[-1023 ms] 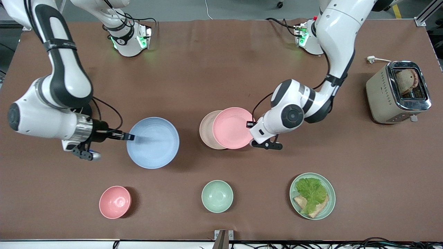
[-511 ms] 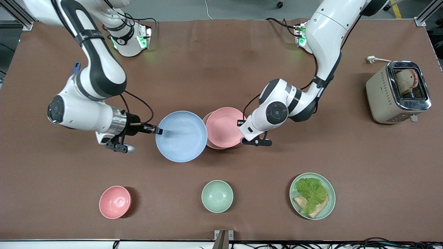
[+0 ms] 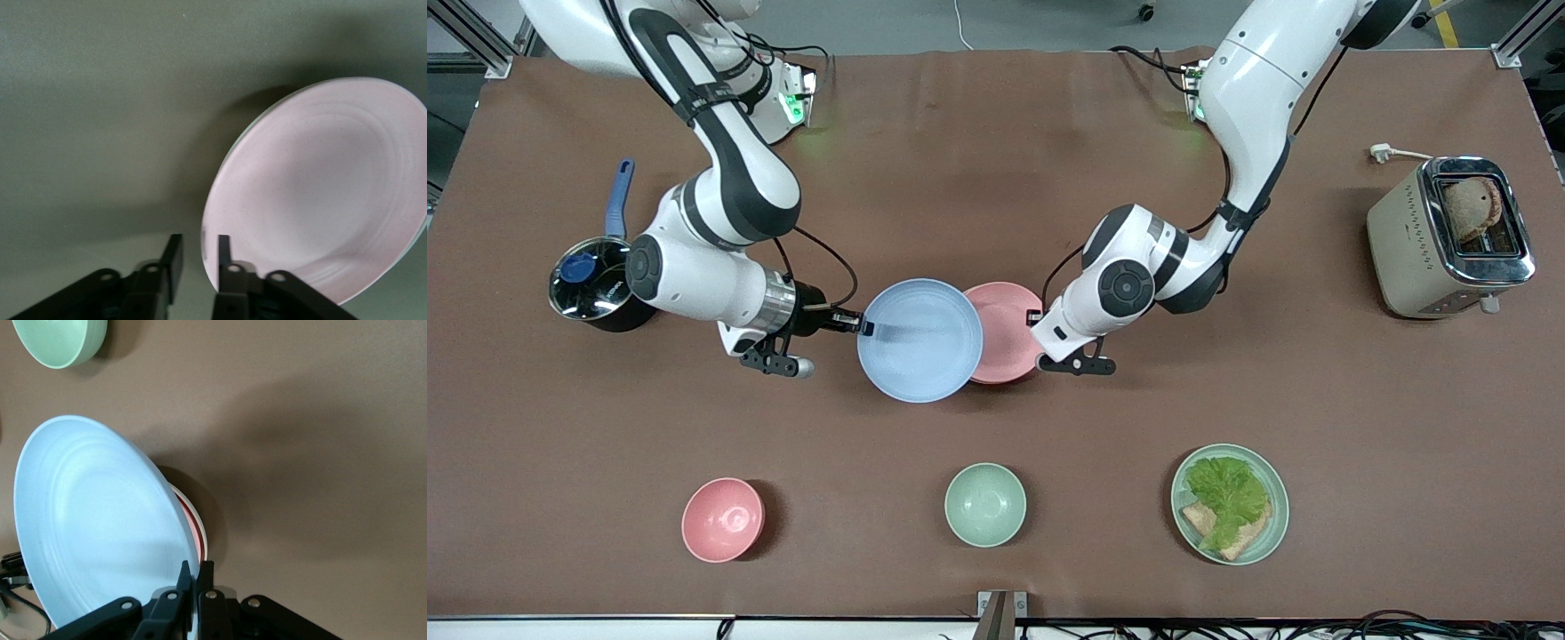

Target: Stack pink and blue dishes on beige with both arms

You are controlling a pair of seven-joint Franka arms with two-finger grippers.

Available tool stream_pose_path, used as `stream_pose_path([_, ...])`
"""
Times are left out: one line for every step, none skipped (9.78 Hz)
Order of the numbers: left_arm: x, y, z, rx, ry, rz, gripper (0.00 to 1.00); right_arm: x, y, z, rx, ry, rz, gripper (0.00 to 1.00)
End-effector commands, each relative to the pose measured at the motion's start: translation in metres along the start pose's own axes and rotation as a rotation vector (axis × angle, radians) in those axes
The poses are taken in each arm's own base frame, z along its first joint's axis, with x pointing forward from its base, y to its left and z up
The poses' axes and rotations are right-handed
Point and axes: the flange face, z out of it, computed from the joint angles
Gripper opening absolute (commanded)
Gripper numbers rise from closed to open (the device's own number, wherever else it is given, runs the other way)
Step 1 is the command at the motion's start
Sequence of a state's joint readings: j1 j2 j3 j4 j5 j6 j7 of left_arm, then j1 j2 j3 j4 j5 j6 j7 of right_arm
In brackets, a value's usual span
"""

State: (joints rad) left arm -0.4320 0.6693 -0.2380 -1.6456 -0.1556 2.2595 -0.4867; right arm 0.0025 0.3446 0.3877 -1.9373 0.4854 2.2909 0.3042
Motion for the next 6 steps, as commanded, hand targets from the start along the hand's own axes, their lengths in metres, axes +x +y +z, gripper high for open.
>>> stream_pose_path([0.017, -0.014, -0.043, 0.006, 0.06, -0.037, 1.0, -0.026, -0.013, 0.018, -0.009, 0.016, -0.004, 0.0])
stream_pose_path([0.029, -0.035, -0.096, 0.025, 0.102, -0.047, 1.0, -0.034, -0.021, 0.026, 0.001, 0.031, 0.013, 0.0])
stream_pose_path([0.038, -0.059, -0.146, 0.055, 0.138, -0.057, 1.0, -0.043, -0.032, 0.034, 0.009, 0.03, -0.001, 0.01])
stream_pose_path([0.043, -0.078, -0.197, 0.081, 0.187, -0.062, 1.0, -0.05, -0.041, 0.047, 0.018, 0.033, 0.0, 0.01])
stream_pose_path([0.04, -0.096, -0.239, 0.135, 0.235, -0.049, 1.0, -0.055, -0.049, 0.063, 0.033, 0.044, 0.01, 0.01])
stream_pose_path([0.035, -0.117, -0.277, 0.202, 0.285, -0.033, 1.0, -0.062, -0.055, 0.083, 0.04, 0.048, 0.004, 0.01])
